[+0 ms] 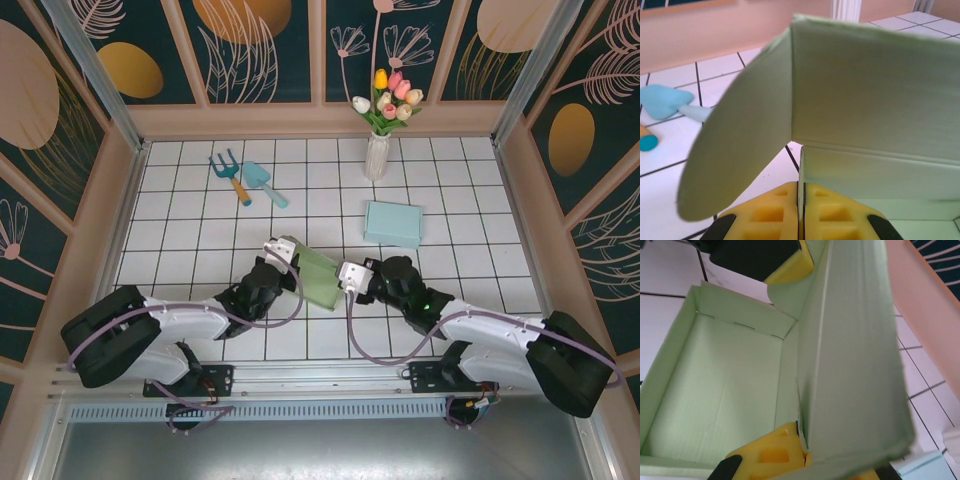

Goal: Fold the paper box

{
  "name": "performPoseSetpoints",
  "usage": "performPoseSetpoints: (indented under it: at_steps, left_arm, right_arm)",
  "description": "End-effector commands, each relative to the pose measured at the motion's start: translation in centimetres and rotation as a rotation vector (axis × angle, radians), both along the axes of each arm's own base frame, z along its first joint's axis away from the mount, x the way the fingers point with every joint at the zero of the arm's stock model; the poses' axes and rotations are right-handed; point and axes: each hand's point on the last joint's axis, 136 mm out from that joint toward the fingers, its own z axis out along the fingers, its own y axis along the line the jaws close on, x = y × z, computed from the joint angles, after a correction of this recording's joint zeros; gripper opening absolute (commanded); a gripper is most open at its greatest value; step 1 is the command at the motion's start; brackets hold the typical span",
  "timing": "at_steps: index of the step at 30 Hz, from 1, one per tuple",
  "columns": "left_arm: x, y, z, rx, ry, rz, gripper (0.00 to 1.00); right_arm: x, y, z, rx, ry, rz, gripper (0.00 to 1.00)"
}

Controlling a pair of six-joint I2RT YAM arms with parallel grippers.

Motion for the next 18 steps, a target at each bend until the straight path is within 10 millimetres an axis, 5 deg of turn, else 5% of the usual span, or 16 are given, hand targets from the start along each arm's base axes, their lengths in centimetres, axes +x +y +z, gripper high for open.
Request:
performPoseSetpoints:
  at_steps: [1,9,18]
  left_arm:
    - [-0.4,-2.4,0.8,-0.132,0.051,-0.067,0.12]
    - [-2.1,-3.7,-0.9,-0.194,0.201,-0.143,0.27]
    - [-3.6,-0.1,-2.4,-0.176,0.284,-0.052,0.37]
  right_arm:
    - [1.9,-0.2,1.9,0.037,-0.049,-0.119,0.06]
    - [1.1,-0.1,0.7,0.004,-0.034,-0.130,0.05]
    - [0.5,-0.4,-0.3,-0.052,-0.032,-0.159,0.05]
